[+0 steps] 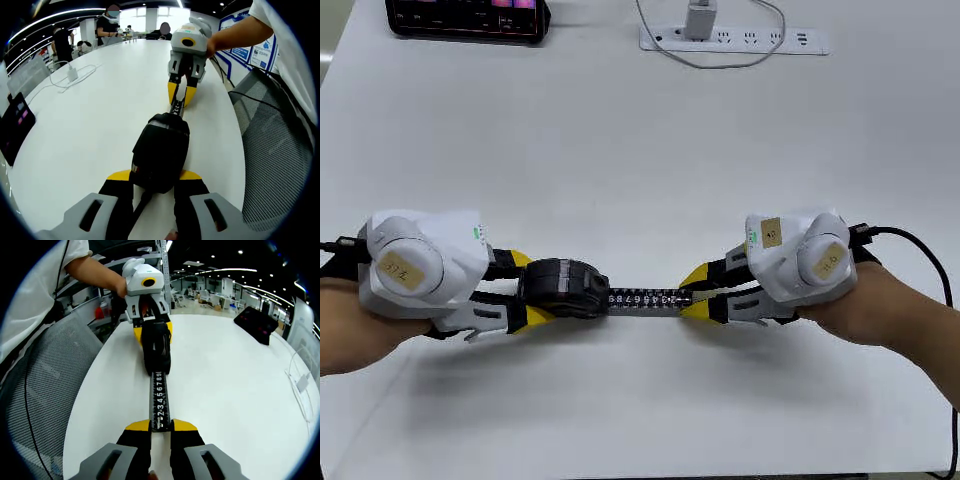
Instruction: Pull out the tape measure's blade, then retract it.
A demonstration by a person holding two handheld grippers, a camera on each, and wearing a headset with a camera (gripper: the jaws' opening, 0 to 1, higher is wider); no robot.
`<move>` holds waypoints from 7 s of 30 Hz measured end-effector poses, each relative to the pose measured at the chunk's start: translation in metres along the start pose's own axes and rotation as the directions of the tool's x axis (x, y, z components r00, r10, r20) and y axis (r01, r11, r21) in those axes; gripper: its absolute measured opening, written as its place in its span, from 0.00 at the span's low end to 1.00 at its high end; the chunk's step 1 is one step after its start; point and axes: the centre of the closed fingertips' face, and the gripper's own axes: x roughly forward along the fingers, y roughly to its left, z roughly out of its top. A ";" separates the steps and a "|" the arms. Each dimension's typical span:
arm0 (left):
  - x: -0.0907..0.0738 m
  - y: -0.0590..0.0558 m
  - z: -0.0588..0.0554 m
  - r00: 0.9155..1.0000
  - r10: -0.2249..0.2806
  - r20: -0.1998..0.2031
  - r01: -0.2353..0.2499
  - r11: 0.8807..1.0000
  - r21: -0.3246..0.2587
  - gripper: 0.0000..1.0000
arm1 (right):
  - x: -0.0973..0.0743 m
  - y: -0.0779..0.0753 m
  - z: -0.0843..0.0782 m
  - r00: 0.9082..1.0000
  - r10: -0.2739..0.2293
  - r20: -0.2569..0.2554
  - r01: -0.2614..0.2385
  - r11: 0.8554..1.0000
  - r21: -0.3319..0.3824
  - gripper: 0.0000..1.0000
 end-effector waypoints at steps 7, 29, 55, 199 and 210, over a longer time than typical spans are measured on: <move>0.000 0.000 0.000 1.000 0.004 -0.004 -0.004 1.000 -0.006 0.26 | -0.005 -0.001 -0.004 1.000 -0.001 -0.015 0.001 1.000 -0.007 0.10; 0.000 -0.001 0.000 1.000 0.005 -0.009 -0.005 1.000 -0.012 0.26 | -0.017 -0.002 -0.018 0.999 -0.002 -0.054 0.001 1.000 -0.017 0.10; 0.000 -0.001 0.001 1.000 0.003 -0.009 -0.003 1.000 -0.011 0.26 | -0.046 -0.004 -0.046 0.993 -0.016 -0.120 0.016 1.000 -0.004 0.10; -0.016 0.002 0.007 0.993 0.105 0.045 -0.096 0.981 -0.167 0.54 | -0.104 0.000 -0.074 0.975 -0.174 -0.135 0.207 0.936 0.286 0.50; -0.034 0.004 0.019 0.975 0.182 0.130 -0.150 0.964 -0.221 0.56 | -0.108 -0.002 -0.061 0.961 -0.263 -0.091 0.278 0.907 0.317 0.54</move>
